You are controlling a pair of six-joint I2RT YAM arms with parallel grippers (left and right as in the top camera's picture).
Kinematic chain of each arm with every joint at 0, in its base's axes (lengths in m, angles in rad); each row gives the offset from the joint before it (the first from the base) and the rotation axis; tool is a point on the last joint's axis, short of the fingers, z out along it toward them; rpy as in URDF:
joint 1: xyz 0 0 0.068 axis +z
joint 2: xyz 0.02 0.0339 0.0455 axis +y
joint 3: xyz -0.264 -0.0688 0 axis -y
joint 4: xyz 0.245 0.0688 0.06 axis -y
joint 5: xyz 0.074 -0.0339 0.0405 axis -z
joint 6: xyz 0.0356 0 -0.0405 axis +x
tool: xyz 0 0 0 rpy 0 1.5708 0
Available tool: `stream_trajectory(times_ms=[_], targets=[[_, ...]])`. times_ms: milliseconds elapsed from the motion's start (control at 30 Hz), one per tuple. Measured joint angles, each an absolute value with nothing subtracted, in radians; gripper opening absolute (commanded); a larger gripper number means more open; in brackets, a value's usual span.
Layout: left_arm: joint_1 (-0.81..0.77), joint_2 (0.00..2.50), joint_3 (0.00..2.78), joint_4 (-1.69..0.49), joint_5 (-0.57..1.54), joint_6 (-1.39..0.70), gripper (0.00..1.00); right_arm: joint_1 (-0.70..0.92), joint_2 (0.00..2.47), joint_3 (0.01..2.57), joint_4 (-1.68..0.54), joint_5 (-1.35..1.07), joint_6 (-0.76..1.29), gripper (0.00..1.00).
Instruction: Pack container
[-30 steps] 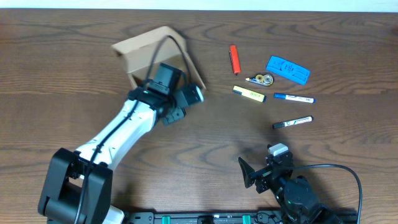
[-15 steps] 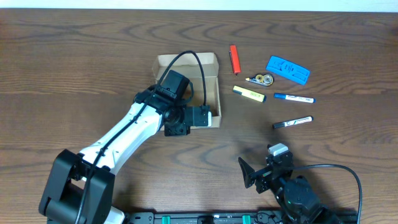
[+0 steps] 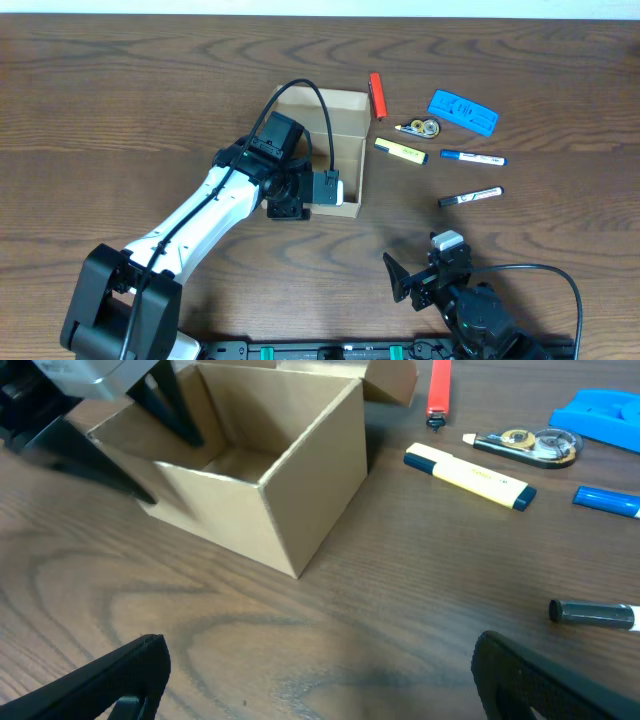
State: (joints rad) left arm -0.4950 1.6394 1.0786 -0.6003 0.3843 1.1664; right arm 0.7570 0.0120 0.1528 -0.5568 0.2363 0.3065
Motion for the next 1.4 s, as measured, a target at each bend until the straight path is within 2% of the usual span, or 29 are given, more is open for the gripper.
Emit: stream_trajectory(times_ms=[133,200,367,500,567,767,867,1000,1300,1400], targets=[[-0.495,1.624,1.08,-0.603,0.385,1.125,0.98,0.757,0.012,0.153,-0.557,0.236,0.307,0.99],[-0.495,1.594,1.086,-0.605,0.385,1.094,0.95,0.757,0.012,0.153,-0.557,0.236,0.307,0.99],[-0.494,1.453,1.136,-0.601,0.362,0.958,0.97,0.757,0.012,0.153,-0.557,0.236,0.307,0.99],[-0.482,1.35,1.167,-0.595,0.279,0.785,0.83,0.757,0.012,0.153,-0.557,0.236,0.307,0.99],[-0.459,1.331,1.171,-0.601,0.232,0.685,0.83,0.757,0.012,0.153,-0.557,0.236,0.307,0.99],[-0.37,1.39,1.171,-0.653,0.156,0.41,0.82,0.757,0.012,0.153,-0.557,0.236,0.307,0.99],[-0.343,1.441,1.171,-0.666,0.143,0.322,0.84,0.757,0.012,0.153,-0.557,0.237,0.307,0.99],[-0.338,1.511,1.171,-0.667,0.125,0.254,0.82,0.757,0.012,0.153,-0.557,0.236,0.307,0.99],[-0.337,1.631,1.171,-0.647,0.081,0.131,0.41,0.757,0.012,0.153,-0.557,0.236,0.307,0.99],[-0.337,1.662,1.171,-0.646,0.075,0.109,0.33,0.757,0.012,0.153,-0.557,0.236,0.307,0.99]])
